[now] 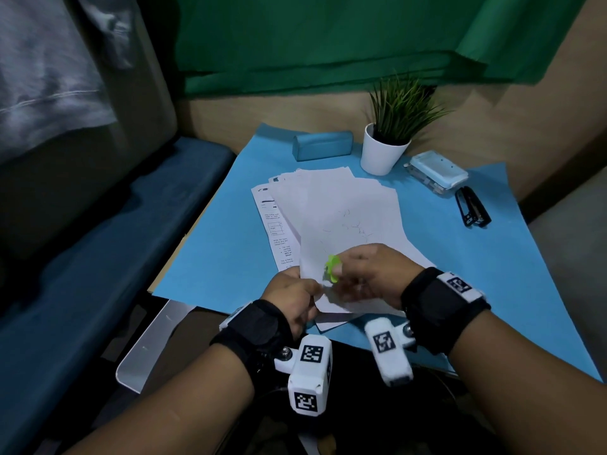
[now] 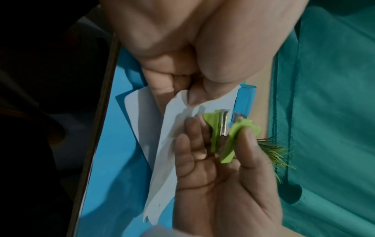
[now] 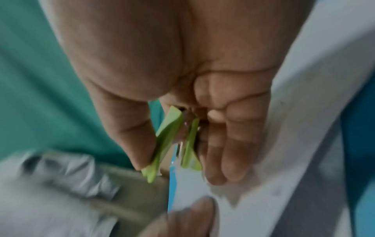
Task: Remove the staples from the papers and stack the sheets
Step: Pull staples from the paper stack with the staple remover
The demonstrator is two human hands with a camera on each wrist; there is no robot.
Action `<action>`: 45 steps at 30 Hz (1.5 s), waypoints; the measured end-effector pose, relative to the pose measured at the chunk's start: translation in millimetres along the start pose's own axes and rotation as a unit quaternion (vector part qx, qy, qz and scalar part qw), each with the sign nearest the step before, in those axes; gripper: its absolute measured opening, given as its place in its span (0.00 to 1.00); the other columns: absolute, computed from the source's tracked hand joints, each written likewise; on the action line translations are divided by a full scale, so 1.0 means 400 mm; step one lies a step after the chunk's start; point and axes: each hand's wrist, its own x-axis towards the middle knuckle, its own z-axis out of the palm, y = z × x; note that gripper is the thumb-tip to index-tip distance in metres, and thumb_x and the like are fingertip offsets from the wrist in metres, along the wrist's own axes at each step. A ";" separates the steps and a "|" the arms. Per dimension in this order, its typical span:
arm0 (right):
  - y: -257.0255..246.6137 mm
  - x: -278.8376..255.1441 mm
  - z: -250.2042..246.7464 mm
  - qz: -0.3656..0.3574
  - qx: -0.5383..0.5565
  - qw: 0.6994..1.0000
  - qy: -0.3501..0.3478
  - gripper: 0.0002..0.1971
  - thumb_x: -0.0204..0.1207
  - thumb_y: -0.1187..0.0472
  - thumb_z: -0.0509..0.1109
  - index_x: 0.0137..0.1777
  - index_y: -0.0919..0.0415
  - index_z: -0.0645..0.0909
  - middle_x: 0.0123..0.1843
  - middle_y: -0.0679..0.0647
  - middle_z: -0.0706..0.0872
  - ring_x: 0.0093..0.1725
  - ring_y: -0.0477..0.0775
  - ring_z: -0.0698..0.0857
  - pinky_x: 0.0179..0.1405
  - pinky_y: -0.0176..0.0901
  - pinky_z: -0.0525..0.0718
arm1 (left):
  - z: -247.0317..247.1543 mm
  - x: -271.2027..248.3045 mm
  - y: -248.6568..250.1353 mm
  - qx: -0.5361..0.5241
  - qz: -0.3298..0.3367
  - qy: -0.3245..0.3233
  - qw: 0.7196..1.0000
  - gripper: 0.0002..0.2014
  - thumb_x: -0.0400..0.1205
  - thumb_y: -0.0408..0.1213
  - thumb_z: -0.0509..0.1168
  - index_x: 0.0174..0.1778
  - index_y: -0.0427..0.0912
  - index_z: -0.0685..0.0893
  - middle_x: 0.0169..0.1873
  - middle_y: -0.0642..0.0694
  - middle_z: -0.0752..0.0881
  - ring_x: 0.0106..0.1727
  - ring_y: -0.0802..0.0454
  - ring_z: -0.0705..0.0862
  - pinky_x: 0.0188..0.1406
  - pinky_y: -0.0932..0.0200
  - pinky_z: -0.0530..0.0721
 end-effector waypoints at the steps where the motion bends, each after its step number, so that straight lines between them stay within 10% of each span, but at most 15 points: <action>1: 0.000 0.008 -0.005 0.018 0.060 0.998 -0.005 0.13 0.75 0.68 0.73 0.53 0.79 0.81 0.42 0.70 0.84 0.40 0.63 0.85 0.37 0.46 0.87 | 0.001 0.000 0.001 -0.001 -0.003 0.004 1.000 0.13 0.71 0.15 0.61 0.47 0.28 0.85 0.41 0.29 0.83 0.44 0.34 0.79 0.47 0.40 0.82; 7: 0.007 0.045 -0.026 -0.032 -0.037 0.997 0.065 0.11 0.70 0.66 0.79 0.51 0.67 0.87 0.42 0.61 0.88 0.36 0.54 0.85 0.37 0.44 0.85 | -0.010 0.003 0.006 0.002 -0.013 0.017 1.000 0.08 0.73 0.20 0.63 0.45 0.33 0.81 0.37 0.33 0.75 0.29 0.46 0.69 0.31 0.55 0.63; 11: -0.003 0.020 -0.003 -0.151 -0.494 0.853 0.077 0.17 0.66 0.48 0.79 0.45 0.61 0.85 0.43 0.55 0.87 0.45 0.56 0.84 0.47 0.48 0.83 | -0.004 0.006 0.001 0.009 0.021 0.020 1.000 0.07 0.74 0.17 0.62 0.40 0.31 0.83 0.33 0.33 0.80 0.28 0.44 0.75 0.28 0.55 0.78; 21: -0.015 0.018 0.024 -0.161 -0.582 0.792 0.090 0.20 0.71 0.38 0.71 0.32 0.50 0.68 0.37 0.50 0.71 0.42 0.54 0.71 0.41 0.43 0.67 | 0.000 0.008 -0.010 0.034 0.098 0.025 0.994 0.12 0.74 0.15 0.67 0.33 0.36 0.86 0.18 0.45 0.80 0.18 0.53 0.71 0.17 0.66 0.68; 29: -0.028 0.025 0.033 -0.154 -0.575 0.799 0.089 0.19 0.71 0.47 0.71 0.27 0.53 0.67 0.30 0.48 0.72 0.38 0.56 0.75 0.36 0.43 0.67 | -0.006 0.006 -0.014 0.057 0.119 0.021 0.991 0.11 0.75 0.14 0.66 0.38 0.33 0.87 0.22 0.45 0.83 0.19 0.54 0.76 0.19 0.68 0.72; 34: -0.022 0.032 0.019 -0.144 -0.548 0.821 0.070 0.20 0.71 0.46 0.73 0.27 0.51 0.69 0.29 0.48 0.73 0.36 0.53 0.75 0.31 0.43 0.67 | -0.010 0.011 -0.012 0.050 0.113 0.007 0.992 0.08 0.75 0.15 0.67 0.46 0.28 0.88 0.36 0.32 0.85 0.36 0.41 0.81 0.39 0.46 0.81; 38: -0.004 0.044 0.006 -0.127 -0.482 0.864 0.074 0.09 0.68 0.46 0.77 0.36 0.49 0.84 0.34 0.44 0.78 0.38 0.48 0.77 0.32 0.33 0.68 | -0.008 0.000 -0.004 0.042 0.093 0.018 0.995 0.10 0.76 0.14 0.64 0.36 0.31 0.84 0.27 0.37 0.81 0.19 0.49 0.71 0.19 0.62 0.72; 42: 0.019 0.048 0.003 -0.072 -0.212 0.971 0.079 0.05 0.67 0.63 0.80 0.39 0.65 0.88 0.31 0.55 0.86 0.30 0.52 0.82 0.35 0.41 0.84 | 0.000 0.000 0.005 -0.022 0.043 0.027 0.998 0.12 0.78 0.12 0.60 0.33 0.31 0.78 0.24 0.36 0.80 0.13 0.52 0.65 0.13 0.67 0.65; 45: 0.021 0.036 -0.012 -0.020 0.055 0.996 0.073 0.07 0.71 0.74 0.76 0.46 0.79 0.84 0.34 0.65 0.82 0.28 0.55 0.81 0.30 0.42 0.86 | -0.015 0.004 0.000 -0.019 0.006 0.035 0.999 0.10 0.78 0.14 0.61 0.37 0.31 0.78 0.20 0.39 0.75 0.13 0.53 0.63 0.14 0.67 0.62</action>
